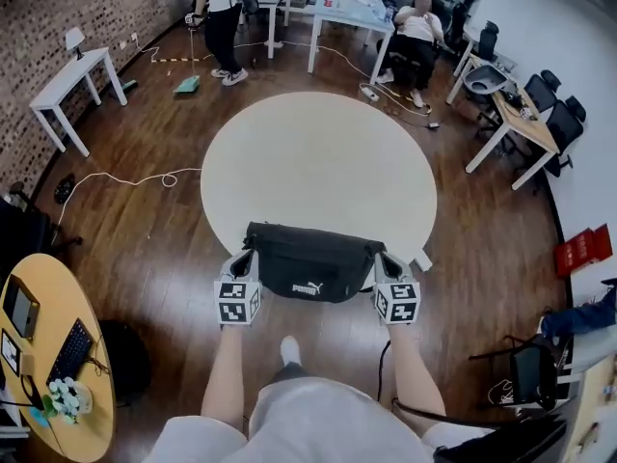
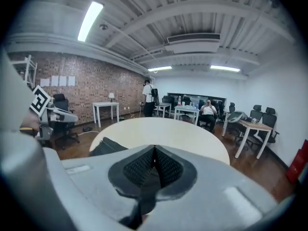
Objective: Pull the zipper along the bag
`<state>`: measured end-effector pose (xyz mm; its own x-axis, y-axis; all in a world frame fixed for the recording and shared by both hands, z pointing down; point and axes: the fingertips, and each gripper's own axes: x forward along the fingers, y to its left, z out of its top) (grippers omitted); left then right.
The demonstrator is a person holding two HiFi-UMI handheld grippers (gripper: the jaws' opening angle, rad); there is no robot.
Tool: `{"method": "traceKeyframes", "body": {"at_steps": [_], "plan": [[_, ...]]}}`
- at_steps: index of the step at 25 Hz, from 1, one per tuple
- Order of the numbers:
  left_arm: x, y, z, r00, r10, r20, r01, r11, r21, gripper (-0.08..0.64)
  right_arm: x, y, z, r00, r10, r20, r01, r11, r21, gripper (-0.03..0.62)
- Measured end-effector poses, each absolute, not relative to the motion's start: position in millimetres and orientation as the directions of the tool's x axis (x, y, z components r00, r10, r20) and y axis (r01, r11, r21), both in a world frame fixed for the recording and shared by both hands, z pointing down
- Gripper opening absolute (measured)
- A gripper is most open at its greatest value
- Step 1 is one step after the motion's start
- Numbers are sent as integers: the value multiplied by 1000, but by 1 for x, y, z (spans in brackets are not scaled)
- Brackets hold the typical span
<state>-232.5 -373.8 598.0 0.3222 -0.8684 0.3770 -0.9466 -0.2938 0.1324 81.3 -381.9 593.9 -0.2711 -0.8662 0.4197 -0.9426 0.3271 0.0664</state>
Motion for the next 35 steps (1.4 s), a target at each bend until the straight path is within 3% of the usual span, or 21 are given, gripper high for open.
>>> {"method": "traceKeyframes", "body": {"at_steps": [9, 15, 20, 29, 35], "plan": [[-110, -212, 499, 462, -872, 161, -887, -456, 78, 17, 55, -183, 495, -406, -901, 154, -907, 417, 49, -12], [-66, -37, 474, 445, -891, 91, -894, -436, 99, 17, 73, -10, 482, -423, -896, 134, -900, 433, 53, -12], [-54, 38, 443, 466, -880, 92, -885, -460, 75, 17, 77, 68, 461, -398, -904, 156, -914, 405, 12, -12], [-74, 76, 392, 502, -865, 0, -865, -502, 6, 17, 28, 95, 386, -409, -913, -8, -906, 405, 124, -12], [-118, 85, 400, 461, -887, -10, -888, -461, -8, 17, -4, 102, 397, -399, -917, 18, -911, 399, 101, -12]]}}
